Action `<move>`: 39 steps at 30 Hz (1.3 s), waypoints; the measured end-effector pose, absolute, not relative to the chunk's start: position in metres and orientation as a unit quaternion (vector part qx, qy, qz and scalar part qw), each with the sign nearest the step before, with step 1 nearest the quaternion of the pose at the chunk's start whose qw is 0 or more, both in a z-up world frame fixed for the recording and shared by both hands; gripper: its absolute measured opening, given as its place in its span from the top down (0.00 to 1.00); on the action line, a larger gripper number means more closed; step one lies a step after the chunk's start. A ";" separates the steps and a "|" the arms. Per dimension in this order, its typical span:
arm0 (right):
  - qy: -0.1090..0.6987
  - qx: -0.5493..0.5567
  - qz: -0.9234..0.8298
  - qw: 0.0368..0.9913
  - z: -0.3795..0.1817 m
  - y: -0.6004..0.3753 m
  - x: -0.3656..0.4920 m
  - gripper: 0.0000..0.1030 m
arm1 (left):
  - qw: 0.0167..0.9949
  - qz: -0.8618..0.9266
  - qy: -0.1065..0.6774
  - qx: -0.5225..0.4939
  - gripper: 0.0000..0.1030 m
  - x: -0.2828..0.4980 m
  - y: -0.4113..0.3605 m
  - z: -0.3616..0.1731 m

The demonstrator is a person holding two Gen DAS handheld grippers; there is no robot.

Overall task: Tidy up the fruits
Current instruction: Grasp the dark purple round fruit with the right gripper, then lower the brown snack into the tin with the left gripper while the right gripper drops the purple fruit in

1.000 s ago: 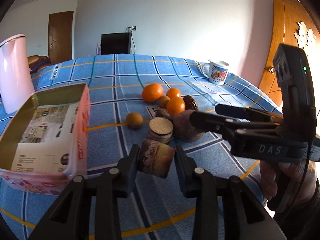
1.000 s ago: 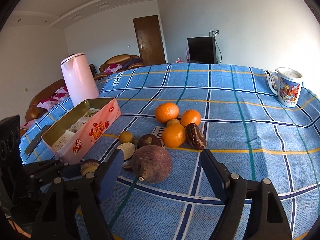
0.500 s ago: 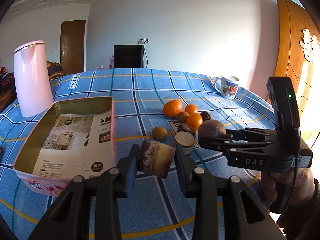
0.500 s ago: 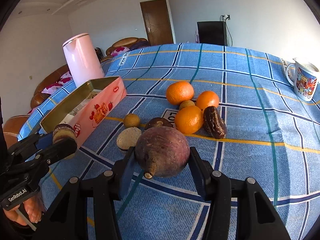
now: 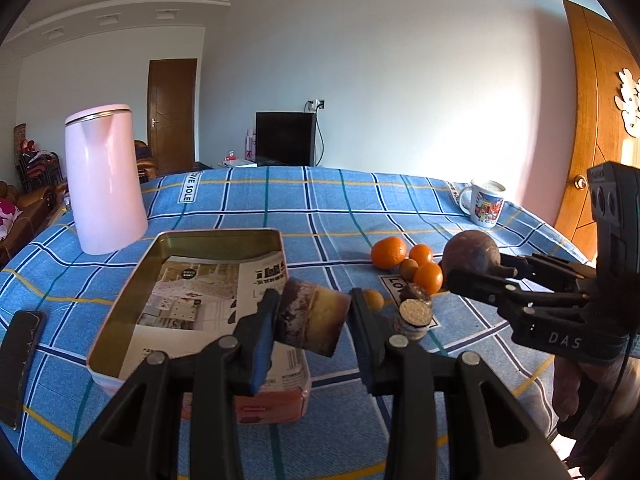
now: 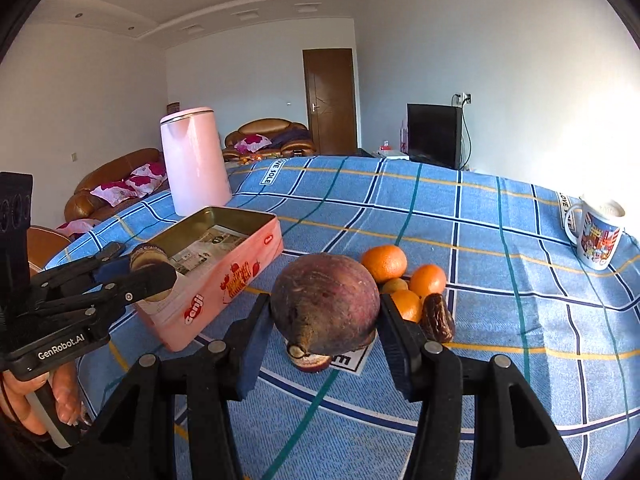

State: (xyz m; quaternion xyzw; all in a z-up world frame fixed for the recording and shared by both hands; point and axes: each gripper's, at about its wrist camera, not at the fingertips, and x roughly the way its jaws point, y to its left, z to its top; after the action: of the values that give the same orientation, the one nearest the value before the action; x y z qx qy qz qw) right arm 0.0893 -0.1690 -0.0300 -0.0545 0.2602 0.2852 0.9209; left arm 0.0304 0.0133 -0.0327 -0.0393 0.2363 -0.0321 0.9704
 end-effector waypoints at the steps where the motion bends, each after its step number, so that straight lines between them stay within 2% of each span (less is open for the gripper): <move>1: 0.258 -0.057 0.288 0.921 -0.028 -0.166 0.089 0.48 | 0.971 -0.029 0.236 -0.040 0.64 0.031 0.016 -0.033; 20: 0.234 -0.097 0.337 0.907 -0.013 -0.093 0.090 0.48 | 0.970 0.014 0.235 -0.054 0.64 0.044 0.064 -0.033; 39: 0.256 -0.139 0.361 0.886 -0.031 -0.010 0.108 0.48 | 0.964 0.051 0.251 -0.066 0.64 0.066 0.115 -0.035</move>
State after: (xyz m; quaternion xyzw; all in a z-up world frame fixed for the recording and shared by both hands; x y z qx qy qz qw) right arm 0.1084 -0.0103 -0.0307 -0.1393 0.2563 0.3610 0.8858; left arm 0.0655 0.1150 -0.0351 -0.0658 0.2507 0.0507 0.9645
